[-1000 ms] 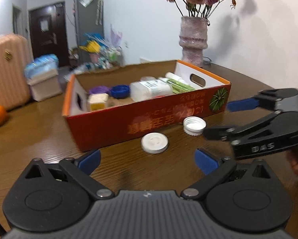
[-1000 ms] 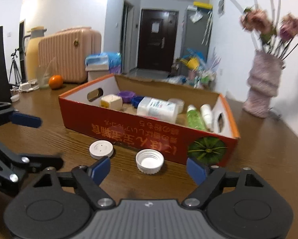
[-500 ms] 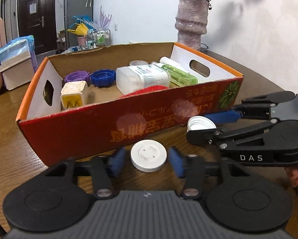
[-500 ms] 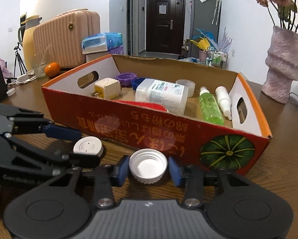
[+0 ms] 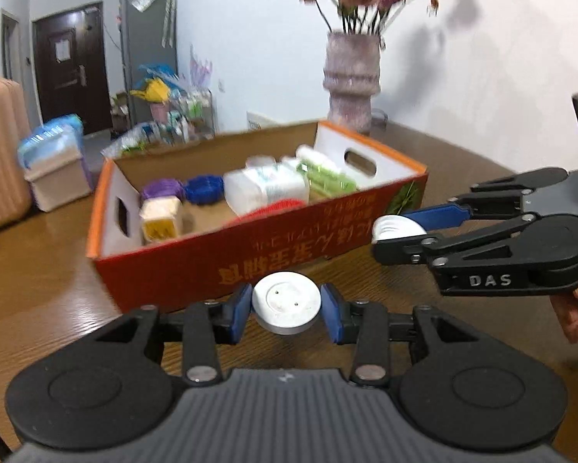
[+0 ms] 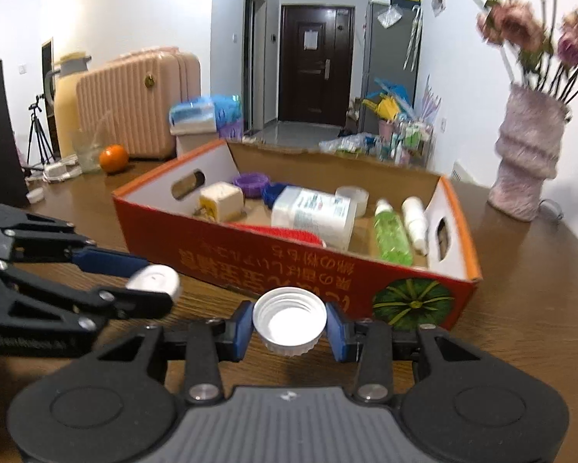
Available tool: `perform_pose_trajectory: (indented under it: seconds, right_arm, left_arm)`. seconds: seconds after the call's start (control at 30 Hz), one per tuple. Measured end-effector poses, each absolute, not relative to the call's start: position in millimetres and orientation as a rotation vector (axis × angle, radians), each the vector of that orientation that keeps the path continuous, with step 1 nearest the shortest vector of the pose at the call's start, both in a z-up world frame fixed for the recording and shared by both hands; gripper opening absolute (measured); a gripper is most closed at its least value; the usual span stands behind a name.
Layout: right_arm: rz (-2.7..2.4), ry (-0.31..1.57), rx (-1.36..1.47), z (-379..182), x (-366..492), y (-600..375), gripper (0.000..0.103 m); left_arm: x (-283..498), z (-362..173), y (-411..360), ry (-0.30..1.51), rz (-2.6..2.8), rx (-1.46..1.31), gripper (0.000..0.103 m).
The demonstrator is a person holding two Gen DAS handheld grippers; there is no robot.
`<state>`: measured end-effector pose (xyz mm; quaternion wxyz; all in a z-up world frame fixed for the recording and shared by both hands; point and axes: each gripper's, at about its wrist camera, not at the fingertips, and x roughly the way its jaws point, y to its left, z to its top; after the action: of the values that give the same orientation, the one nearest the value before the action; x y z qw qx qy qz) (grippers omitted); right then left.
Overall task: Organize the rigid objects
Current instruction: 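Grasp the flat white cap with the left gripper while the right gripper grasps the ridged white cap, then lift both white caps and carry them over the box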
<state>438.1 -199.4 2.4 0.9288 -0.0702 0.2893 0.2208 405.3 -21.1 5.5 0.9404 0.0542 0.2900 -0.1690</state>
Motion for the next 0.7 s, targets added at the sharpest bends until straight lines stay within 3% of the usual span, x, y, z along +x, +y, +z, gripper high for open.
perform_pose_trajectory:
  seconds: [0.33,0.7]
  right_arm:
    - [0.433,0.437,-0.13,74.2,337.0,-210.4,0.039]
    - [0.39,0.286,-0.127,108.8,224.3,-214.7,0.039]
  left_arm:
    - [300.6,70.9,-6.5,0.448,-0.293,0.091,0.04]
    - [203.8,94.0,14.1,0.387,-0.258,-0.052,0.04]
